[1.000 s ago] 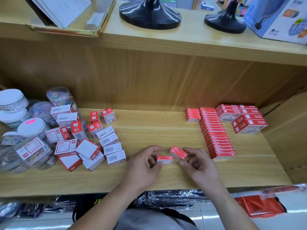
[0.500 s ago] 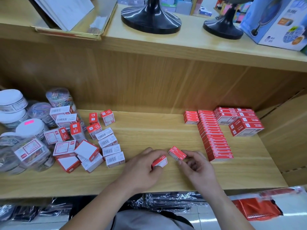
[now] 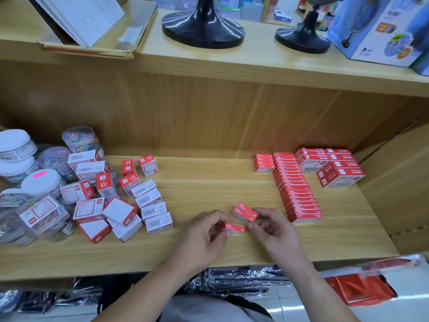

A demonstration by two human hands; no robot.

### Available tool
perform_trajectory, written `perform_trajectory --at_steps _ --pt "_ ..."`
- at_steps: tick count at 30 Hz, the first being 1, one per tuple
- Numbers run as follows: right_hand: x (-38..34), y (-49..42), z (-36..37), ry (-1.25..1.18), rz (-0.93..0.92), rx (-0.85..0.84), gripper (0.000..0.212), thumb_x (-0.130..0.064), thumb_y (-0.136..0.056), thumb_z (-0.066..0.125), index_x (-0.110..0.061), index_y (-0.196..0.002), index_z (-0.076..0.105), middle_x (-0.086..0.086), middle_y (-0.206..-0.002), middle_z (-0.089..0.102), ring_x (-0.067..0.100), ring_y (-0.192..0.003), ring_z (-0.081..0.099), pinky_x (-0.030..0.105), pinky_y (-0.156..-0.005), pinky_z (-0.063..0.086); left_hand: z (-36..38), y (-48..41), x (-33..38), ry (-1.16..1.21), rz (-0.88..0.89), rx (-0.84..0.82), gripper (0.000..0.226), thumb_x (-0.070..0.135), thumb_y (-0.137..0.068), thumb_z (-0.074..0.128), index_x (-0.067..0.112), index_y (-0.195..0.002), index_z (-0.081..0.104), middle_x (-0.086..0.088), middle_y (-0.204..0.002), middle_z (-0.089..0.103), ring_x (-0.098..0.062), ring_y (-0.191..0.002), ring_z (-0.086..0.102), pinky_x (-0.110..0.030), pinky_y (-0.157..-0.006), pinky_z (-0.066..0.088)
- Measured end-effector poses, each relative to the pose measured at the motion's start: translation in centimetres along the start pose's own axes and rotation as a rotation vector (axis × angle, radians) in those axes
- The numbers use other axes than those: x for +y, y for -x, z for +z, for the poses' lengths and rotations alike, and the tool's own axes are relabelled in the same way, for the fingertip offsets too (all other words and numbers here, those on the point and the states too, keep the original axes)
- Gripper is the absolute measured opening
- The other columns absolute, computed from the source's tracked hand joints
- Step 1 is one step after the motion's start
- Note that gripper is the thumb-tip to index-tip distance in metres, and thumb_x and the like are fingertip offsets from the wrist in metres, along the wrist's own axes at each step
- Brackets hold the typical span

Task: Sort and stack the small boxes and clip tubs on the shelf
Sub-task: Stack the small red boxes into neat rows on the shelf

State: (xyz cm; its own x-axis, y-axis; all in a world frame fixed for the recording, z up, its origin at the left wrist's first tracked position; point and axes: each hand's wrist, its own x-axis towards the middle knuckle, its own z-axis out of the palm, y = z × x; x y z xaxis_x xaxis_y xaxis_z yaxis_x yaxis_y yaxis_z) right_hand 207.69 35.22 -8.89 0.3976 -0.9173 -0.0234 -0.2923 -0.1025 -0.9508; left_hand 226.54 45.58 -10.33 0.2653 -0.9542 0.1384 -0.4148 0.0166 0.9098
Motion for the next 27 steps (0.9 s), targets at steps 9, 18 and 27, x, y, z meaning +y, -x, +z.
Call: perform_trajectory --at_steps 9,18,27 --pt "-0.5 0.4 -0.1 0.010 -0.012 -0.030 0.049 -0.011 -0.068 0.091 -0.019 -0.113 0.072 0.008 -0.098 0.058 0.011 -0.070 0.058 0.024 -0.068 0.052 1.4 -2.3 0.0 -0.154 -0.007 0.053 0.041 0.024 -0.079 0.082 0.041 -0.111 0.063 0.016 -0.081 0.059 -0.006 -0.080 0.060 -0.036 -0.071 0.055" --pt "-0.4 -0.5 -0.2 0.234 -0.070 -0.079 0.043 -0.015 -0.082 0.081 -0.025 -0.122 0.067 0.000 -0.091 0.057 0.006 -0.074 0.054 0.019 -0.072 0.048 0.2 -4.7 0.2 -0.366 -0.038 -0.190 0.047 0.051 -0.081 0.073 0.048 -0.122 0.049 0.018 -0.085 0.059 0.001 -0.071 0.055 -0.030 -0.065 0.050" --pt "-4.1 -4.0 -3.2 0.540 -0.074 -0.147 0.048 -0.031 -0.084 0.076 -0.025 -0.130 0.063 -0.013 -0.104 0.068 0.001 -0.076 0.062 0.025 -0.078 0.054 1.8 -7.1 0.5 -0.379 -0.090 -0.074 0.032 0.047 -0.079 0.072 0.040 -0.104 0.052 0.015 -0.078 0.060 -0.003 -0.068 0.057 -0.033 -0.058 0.050"
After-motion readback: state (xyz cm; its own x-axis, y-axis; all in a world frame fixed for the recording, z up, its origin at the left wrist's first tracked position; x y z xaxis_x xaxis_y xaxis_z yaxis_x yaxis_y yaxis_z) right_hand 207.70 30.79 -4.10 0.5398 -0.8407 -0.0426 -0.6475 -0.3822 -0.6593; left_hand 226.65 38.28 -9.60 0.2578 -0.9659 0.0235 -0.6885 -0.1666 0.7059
